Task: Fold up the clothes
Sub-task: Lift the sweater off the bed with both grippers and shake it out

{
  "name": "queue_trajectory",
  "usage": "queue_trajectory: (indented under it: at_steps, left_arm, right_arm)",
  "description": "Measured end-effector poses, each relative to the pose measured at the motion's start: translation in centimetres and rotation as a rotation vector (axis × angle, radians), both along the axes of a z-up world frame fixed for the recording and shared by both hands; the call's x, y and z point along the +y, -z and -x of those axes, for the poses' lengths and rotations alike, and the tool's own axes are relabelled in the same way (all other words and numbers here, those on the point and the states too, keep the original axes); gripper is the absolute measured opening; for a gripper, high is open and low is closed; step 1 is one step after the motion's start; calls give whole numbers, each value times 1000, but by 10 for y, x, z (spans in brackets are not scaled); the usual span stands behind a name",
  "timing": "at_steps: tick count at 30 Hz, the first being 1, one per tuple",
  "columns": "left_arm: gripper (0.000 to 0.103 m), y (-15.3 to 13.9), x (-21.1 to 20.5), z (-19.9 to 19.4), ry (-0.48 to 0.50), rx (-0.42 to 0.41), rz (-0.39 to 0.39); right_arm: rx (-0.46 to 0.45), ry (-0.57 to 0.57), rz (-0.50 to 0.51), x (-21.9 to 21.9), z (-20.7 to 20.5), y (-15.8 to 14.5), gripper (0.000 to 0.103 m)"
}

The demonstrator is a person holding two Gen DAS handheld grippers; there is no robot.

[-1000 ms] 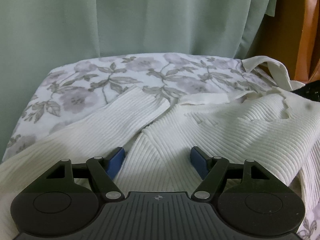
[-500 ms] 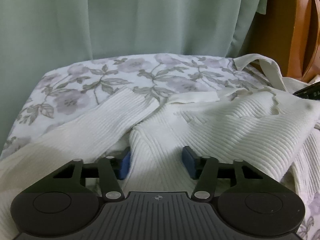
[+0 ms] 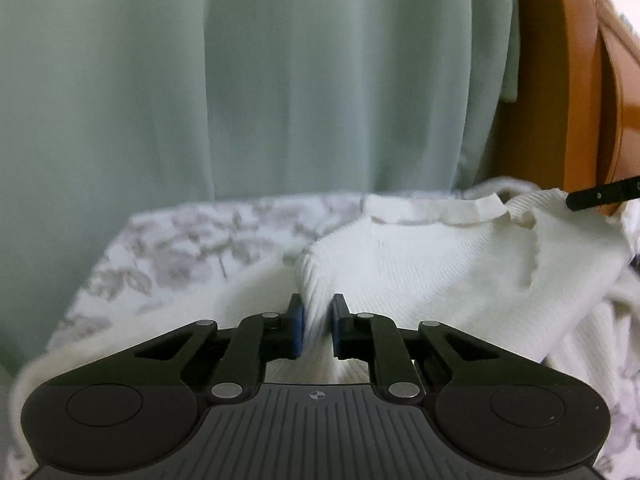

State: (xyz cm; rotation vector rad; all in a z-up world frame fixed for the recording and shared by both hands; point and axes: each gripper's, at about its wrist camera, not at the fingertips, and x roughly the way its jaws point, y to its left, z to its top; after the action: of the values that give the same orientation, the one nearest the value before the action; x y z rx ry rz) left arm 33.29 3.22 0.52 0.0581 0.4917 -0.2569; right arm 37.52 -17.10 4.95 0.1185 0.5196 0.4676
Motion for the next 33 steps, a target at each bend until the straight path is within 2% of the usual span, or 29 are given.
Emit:
queue_trajectory:
  at_steps: [4,9,14,25,26,27,28,33]
  left_arm:
    - [11,-26,4,25,-8,-82,23]
    - [11,-50,11,62,0,-135,58]
    - [11,-66,11,96,11,-189,32]
    - [11,-110,12,120,-32,-328,65]
    - [11,-116,12,125,-32,-345,66]
    - [11,-121,12,129,-32,-362,66]
    - [11,-127,11,134,-33,-378,66]
    - [11,-150,8,153,-20,-424,59]
  right_arm:
    - [-86,16,-22,-5,29,-24,13]
    - [-136,12,-35,-6,60,-41,13]
    - [-182,16,-46,-8,87,-52,13]
    - [-297,40,-109,-1,105,-87,10]
    - [-307,44,-114,0,107,-90,9]
    - [-320,48,-120,1,110,-95,4]
    - [-335,53,-127,0,114,-99,4]
    - [-339,86,-122,0,123,-116,4]
